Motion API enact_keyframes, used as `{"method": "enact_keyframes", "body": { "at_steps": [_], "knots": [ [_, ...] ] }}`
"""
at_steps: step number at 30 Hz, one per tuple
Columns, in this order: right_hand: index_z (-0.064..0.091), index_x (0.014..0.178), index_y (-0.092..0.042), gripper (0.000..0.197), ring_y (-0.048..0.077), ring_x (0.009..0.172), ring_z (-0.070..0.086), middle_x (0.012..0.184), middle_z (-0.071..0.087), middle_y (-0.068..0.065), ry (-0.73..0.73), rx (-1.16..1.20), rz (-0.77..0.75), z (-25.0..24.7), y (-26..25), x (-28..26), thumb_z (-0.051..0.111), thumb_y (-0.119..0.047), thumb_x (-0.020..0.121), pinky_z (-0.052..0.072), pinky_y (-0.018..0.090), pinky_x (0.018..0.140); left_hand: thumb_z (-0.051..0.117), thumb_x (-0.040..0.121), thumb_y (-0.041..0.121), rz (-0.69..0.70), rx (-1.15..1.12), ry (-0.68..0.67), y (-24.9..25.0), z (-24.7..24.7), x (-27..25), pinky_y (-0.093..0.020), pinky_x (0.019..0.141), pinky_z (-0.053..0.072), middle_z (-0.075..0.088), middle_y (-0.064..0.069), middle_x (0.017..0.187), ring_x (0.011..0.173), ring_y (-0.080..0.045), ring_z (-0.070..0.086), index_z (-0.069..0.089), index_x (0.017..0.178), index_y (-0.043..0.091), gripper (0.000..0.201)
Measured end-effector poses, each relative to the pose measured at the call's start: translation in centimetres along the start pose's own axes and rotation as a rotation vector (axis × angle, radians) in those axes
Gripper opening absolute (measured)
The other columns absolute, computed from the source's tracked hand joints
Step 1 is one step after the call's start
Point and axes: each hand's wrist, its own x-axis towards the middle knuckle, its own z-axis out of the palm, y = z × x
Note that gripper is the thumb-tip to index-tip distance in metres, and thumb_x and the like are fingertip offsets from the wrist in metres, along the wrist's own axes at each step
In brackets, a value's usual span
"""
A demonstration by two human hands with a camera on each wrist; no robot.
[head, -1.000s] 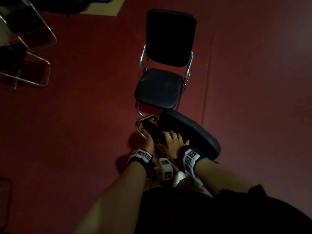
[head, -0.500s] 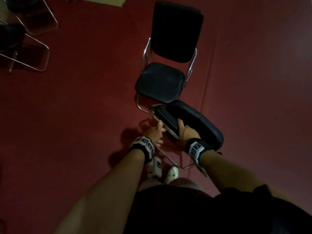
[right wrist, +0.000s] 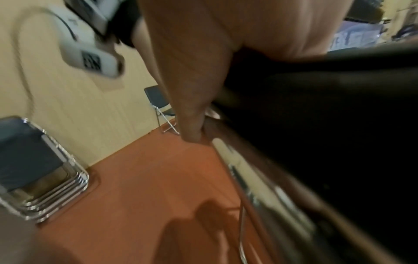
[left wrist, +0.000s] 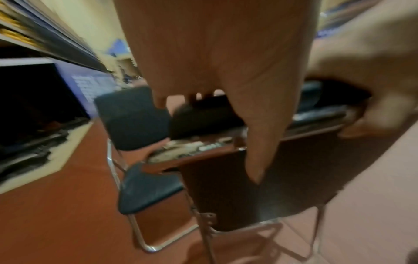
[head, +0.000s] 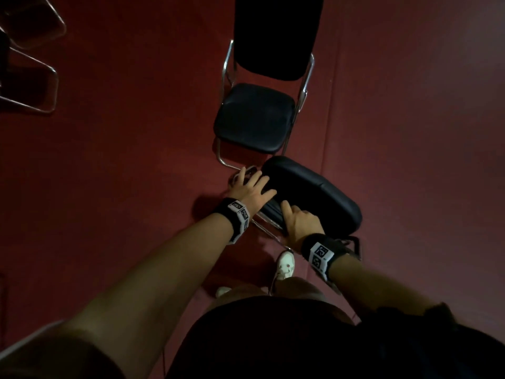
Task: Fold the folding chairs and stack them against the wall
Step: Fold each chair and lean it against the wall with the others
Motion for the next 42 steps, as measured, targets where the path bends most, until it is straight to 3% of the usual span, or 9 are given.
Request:
{"method": "enact_keyframes", "body": {
  "at_steps": [4,7,11,15,21,25,29,33,42],
  "knots": [
    [0.037,0.135,-0.019,0.075,0.032,0.097,0.065,0.116,0.063,0.009,-0.01,0.064,-0.077,-1.0,0.8,1.3,0.07,-0.055,0.077,0.054,0.04,0.078,0.074,0.078,0.036,0.037,0.041,-0.135,-1.0,0.0,0.8,-0.051,0.107,0.034,0.064,0.003,0.114,0.115,-0.025,0.059,0.051,0.126,0.029,0.054],
    [0.053,0.131,-0.024,0.071,0.032,0.111,0.062,0.124,0.064,0.011,-0.136,0.338,-0.026,-3.5,3.4,5.2,0.037,-0.077,0.087,0.048,0.041,0.096,0.073,0.076,0.037,0.02,0.017,-0.19,-1.8,-0.5,1.0,-0.044,0.096,0.04,0.063,0.005,0.104,0.105,-0.024,0.06,0.05,0.117,0.03,0.048],
    [0.042,0.143,-0.017,0.059,0.039,0.134,0.039,0.149,0.037,0.015,-0.077,0.265,0.085,-4.0,7.6,11.7,0.043,-0.055,0.098,0.037,0.047,0.11,0.074,0.076,0.031,-0.046,-0.008,-0.226,-1.8,-0.5,1.1,-0.045,0.103,0.036,0.061,0.002,0.115,0.111,-0.025,0.056,0.046,0.13,0.027,0.061],
    [0.017,0.155,-0.02,0.082,0.036,0.145,0.02,0.161,0.016,0.012,-0.137,0.179,0.262,-2.5,10.0,15.7,0.061,-0.044,0.091,0.02,0.061,0.116,0.077,0.073,0.031,-0.078,-0.037,-0.305,-2.3,-1.0,1.0,-0.046,0.099,0.038,0.061,0.001,0.118,0.108,-0.028,0.058,0.045,0.132,0.026,0.067],
    [0.009,0.157,-0.015,0.098,0.039,0.14,0.032,0.153,0.028,0.015,-0.299,0.129,0.296,-0.5,11.9,18.1,0.069,-0.041,0.084,0.03,0.057,0.113,0.077,0.073,0.03,-0.067,-0.051,-0.31,-2.2,-0.7,0.8,-0.047,0.098,0.037,0.059,-0.001,0.121,0.107,-0.028,0.056,0.044,0.132,0.025,0.068],
    [0.043,0.145,-0.009,0.098,0.032,0.12,0.059,0.135,0.054,0.014,-0.435,0.187,0.258,-2.6,13.0,20.2,0.071,-0.049,0.059,0.052,0.042,0.097,0.078,0.072,0.033,-0.022,-0.031,-0.314,-2.8,-1.0,1.3,-0.049,0.096,0.039,0.053,-0.004,0.129,0.109,-0.031,0.052,0.038,0.137,0.025,0.077],
    [0.038,0.148,-0.005,0.073,0.033,0.125,0.055,0.142,0.052,0.019,-0.525,0.087,0.139,-3.5,10.0,17.2,0.06,-0.046,0.092,0.047,0.038,0.098,0.079,0.069,0.044,0.045,-0.007,-0.312,-4.0,-1.0,0.0,-0.047,0.089,0.042,0.043,-0.004,0.141,0.116,-0.032,0.048,0.031,0.145,0.028,0.091],
    [0.027,0.15,-0.002,0.076,0.036,0.134,0.047,0.15,0.042,0.022,-0.604,0.031,0.11,-2.9,5.0,13.1,0.054,-0.048,0.097,0.04,0.04,0.104,0.079,0.064,0.055,0.098,0.001,-0.219,-6.2,-1.0,-2.5,-0.047,0.095,0.043,0.028,-0.004,0.15,0.125,-0.03,0.04,0.029,0.146,0.031,0.099],
    [0.059,0.133,-0.01,0.045,0.025,0.104,0.064,0.105,0.063,0.003,-0.615,-0.095,0.101,-1.9,-1.3,11.8,0.059,-0.035,0.095,0.044,0.031,0.088,0.084,0.059,0.026,0.137,-0.116,-0.186,-8.2,0.6,-8.6,-0.042,0.087,0.043,0.062,0.0,0.112,0.101,-0.028,0.06,0.052,0.128,0.023,0.076]
  ]
}}
